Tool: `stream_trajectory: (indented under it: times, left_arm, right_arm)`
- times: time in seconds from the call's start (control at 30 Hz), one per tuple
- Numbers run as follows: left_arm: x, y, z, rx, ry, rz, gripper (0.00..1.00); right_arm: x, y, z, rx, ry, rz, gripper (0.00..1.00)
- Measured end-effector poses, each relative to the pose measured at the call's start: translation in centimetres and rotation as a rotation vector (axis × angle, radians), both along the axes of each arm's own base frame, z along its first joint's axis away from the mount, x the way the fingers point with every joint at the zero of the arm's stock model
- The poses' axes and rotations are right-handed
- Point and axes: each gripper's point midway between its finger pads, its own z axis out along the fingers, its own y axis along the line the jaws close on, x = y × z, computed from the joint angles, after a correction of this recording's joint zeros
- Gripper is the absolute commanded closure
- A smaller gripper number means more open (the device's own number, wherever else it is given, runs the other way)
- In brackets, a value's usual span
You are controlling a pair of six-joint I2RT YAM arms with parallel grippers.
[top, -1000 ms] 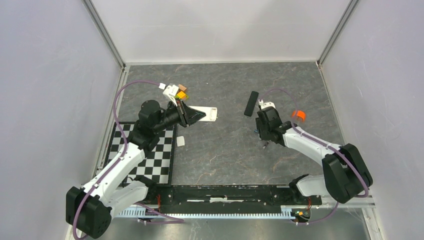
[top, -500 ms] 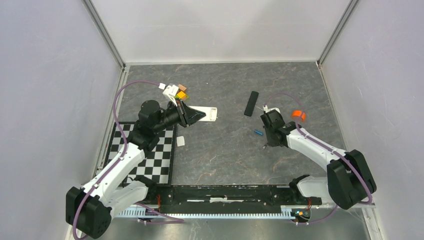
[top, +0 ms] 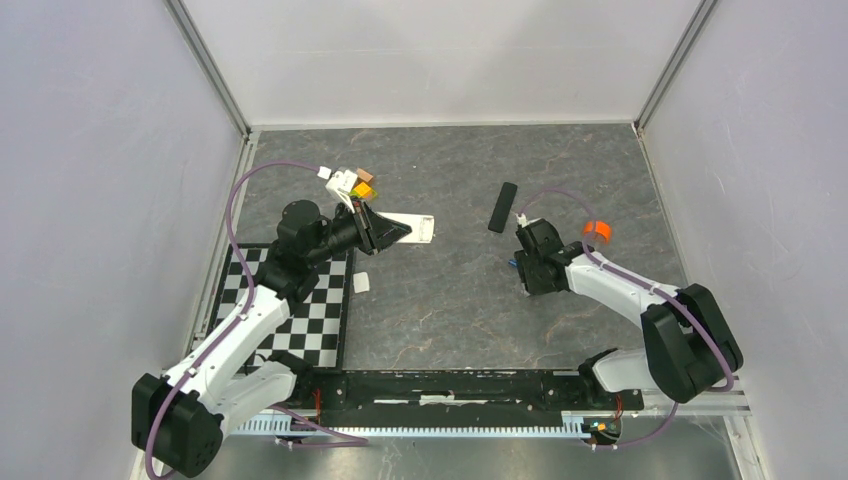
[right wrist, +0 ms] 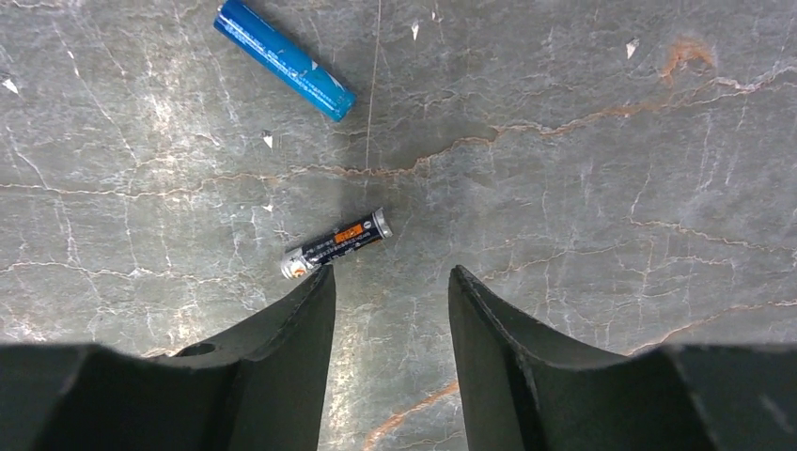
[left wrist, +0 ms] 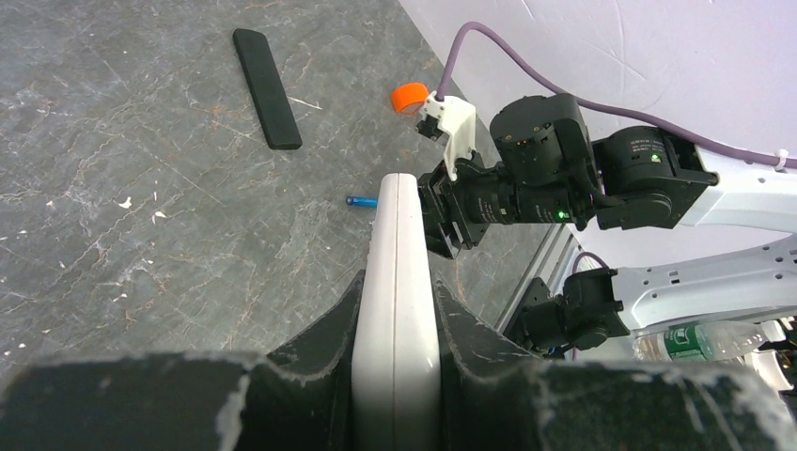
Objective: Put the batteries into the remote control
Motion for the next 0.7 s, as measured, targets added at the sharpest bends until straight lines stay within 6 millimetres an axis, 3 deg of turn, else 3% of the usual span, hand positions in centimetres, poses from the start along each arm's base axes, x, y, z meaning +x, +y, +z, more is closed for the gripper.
stream_trajectory:
  times: [0.33, 0.7]
  left_arm:
    - [-0.1, 0.0, -0.4, 0.007, 0.016, 0.000, 0.98]
    - [-0.1, 0.0, -0.4, 0.007, 0.016, 0.000, 0.98]
  right_arm:
    - [0.9, 0.8, 0.0, 0.027, -0.031, 0.056, 0.42]
    - [2.1, 1.8, -0.5, 0.028, -0.061, 0.161, 0.55]
